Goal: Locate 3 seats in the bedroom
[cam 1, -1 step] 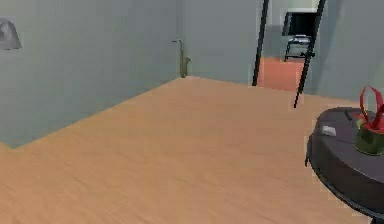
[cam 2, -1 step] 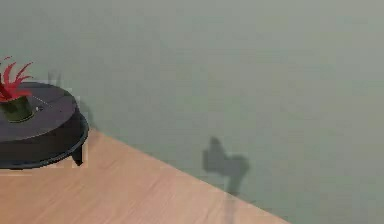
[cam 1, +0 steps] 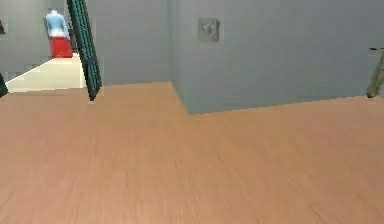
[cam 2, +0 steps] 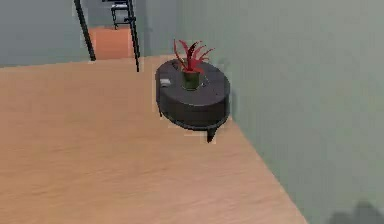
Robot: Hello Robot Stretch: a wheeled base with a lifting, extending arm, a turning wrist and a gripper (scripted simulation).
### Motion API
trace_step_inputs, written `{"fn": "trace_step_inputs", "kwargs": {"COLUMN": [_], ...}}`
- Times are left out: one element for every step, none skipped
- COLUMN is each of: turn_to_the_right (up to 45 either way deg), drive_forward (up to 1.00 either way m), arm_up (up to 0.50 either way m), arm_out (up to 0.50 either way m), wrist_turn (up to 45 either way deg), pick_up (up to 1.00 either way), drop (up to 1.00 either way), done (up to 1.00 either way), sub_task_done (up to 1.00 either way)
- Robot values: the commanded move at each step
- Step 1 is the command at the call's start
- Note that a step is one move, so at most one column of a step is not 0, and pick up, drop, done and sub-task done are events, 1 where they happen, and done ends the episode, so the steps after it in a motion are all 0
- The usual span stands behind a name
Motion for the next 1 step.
{"fn": "trace_step_inputs", "kwargs": {"turn_to_the_right": [-24.0], "drive_forward": [0.00], "arm_up": [0.00], "arm_out": [0.00], "wrist_turn": [0.0], "pick_up": [0.00], "drop": [0.00], "done": [0.00], "sub_task_done": [0.00]}}
